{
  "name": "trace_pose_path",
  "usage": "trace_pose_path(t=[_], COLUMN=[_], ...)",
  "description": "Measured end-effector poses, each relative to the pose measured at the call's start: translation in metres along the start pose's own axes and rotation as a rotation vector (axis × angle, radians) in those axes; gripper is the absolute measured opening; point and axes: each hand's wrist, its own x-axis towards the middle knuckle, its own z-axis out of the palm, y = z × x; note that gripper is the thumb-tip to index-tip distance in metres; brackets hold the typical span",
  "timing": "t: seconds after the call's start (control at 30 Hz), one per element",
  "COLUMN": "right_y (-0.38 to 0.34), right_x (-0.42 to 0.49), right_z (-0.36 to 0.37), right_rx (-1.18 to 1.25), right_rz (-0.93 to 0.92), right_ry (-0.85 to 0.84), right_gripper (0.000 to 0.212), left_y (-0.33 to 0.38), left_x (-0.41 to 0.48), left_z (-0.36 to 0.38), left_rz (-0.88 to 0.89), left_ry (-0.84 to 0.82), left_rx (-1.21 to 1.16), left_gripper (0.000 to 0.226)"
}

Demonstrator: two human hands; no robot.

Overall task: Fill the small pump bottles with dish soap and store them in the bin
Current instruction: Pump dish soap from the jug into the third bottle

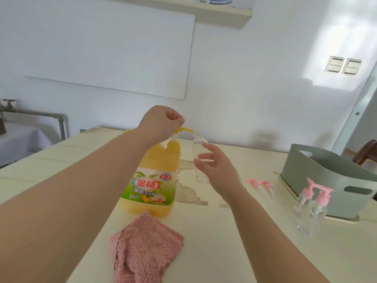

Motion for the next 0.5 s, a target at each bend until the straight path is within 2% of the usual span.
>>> trace_pose_path(t=[0.2,0.5], right_y=[-0.0022,-0.0083], right_x=[0.0062,0.0076], right_z=[-0.0028,-0.0091], right_rx=[-0.03,-0.119], right_rz=[0.001,-0.085], right_ry=[-0.019,-0.008], right_gripper=[0.049,0.046], left_y=[-0.0018,-0.0085], left_x=[0.0132,0.0128], left_z=[-0.0064,-0.0053], left_rz=[-0.045,-0.077], left_ry=[-0.133,-0.179], left_rx=[-0.045,-0.096], left_gripper=[0.012,0.016])
